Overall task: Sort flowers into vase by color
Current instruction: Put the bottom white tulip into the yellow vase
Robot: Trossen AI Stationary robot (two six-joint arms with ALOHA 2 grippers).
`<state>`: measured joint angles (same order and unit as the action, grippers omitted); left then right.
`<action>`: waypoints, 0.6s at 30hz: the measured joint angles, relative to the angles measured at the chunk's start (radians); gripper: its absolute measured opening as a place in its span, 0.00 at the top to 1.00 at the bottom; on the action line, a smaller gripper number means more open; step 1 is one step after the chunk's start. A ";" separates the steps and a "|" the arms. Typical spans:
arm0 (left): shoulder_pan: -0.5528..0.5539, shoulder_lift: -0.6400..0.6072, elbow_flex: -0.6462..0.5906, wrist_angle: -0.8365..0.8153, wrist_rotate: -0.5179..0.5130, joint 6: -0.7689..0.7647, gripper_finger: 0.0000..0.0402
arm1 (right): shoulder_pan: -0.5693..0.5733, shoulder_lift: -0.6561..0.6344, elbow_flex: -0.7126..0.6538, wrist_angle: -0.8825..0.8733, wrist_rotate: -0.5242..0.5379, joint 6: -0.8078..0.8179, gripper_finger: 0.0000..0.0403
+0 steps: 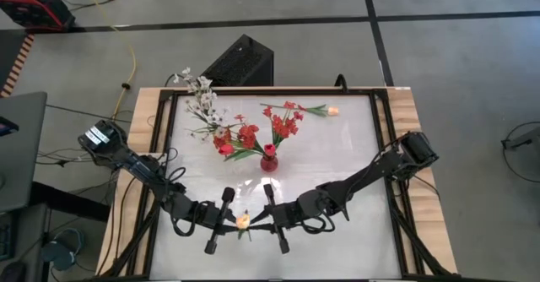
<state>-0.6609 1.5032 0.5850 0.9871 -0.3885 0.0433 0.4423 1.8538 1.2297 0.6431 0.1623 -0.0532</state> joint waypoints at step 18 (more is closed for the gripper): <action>-0.041 -0.263 -0.001 -0.244 -0.114 0.114 1.00 | 0.003 -0.134 0.000 -0.404 -0.004 0.091 0.38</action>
<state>-0.7015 1.2400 0.5842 0.7429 -0.5026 0.1577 0.4453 1.7203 1.2297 0.2387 0.1585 0.0381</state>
